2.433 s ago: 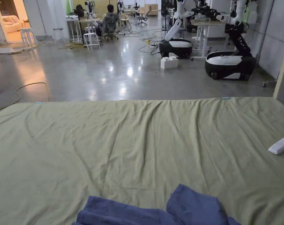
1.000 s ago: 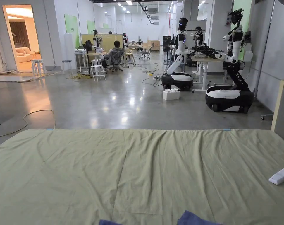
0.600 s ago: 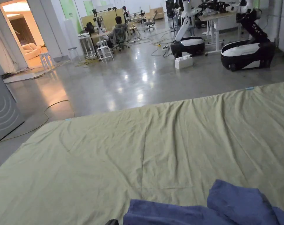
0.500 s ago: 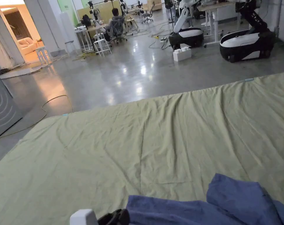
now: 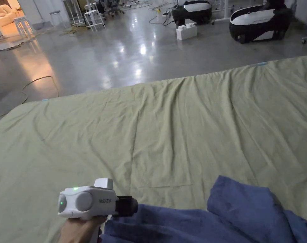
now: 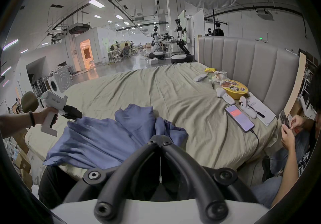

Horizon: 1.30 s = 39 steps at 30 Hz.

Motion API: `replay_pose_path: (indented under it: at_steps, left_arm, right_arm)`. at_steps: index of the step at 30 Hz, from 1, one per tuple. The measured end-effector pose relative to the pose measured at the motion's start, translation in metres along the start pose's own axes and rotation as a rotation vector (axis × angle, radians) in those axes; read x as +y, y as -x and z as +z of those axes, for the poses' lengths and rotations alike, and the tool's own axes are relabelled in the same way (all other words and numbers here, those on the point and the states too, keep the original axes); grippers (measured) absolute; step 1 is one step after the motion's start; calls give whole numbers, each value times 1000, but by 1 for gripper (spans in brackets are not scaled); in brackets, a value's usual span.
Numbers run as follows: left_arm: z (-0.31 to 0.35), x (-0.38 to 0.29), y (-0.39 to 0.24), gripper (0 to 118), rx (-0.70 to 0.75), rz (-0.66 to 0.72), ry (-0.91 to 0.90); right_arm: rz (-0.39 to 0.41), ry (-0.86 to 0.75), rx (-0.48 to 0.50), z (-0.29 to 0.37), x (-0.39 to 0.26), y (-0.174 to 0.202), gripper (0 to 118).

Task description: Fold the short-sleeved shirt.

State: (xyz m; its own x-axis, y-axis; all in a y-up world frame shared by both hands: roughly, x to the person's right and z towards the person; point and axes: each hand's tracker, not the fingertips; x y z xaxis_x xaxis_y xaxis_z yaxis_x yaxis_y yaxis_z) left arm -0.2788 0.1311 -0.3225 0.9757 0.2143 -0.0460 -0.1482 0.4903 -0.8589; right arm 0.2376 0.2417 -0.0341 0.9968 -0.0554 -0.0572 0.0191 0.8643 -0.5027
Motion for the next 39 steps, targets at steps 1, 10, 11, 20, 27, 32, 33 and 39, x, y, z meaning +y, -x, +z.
replay_pose_path:
  at_steps: [1,10,11,20,27,32,33,39]
  left_arm:
    - [-7,0,2,65,29,16,22]
    - [-19,-13,-33,3,163,-172,39]
    - [-25,-13,-29,3,166,-165,50]
    - [-23,-5,-26,3,138,-78,124]
    - [-19,1,-14,3,82,-6,150]
    - [-16,-8,-13,3,77,-6,100]
    - [-16,-9,-14,3,83,-7,90]
    - [20,-21,-19,3,85,-53,-72]
  right_arm:
    - [1,10,-4,-2,-1,-1,1]
    - [15,55,30,-22,0,-2,1]
    - [25,38,48,-30,7,-3,1]
    - [200,327,276,-221,101,11,86]
    - [88,534,192,-349,93,13,87]
    - [154,607,132,-373,70,13,63]
    - [149,591,149,-369,74,13,60]
    - [68,466,221,-324,103,5,2]
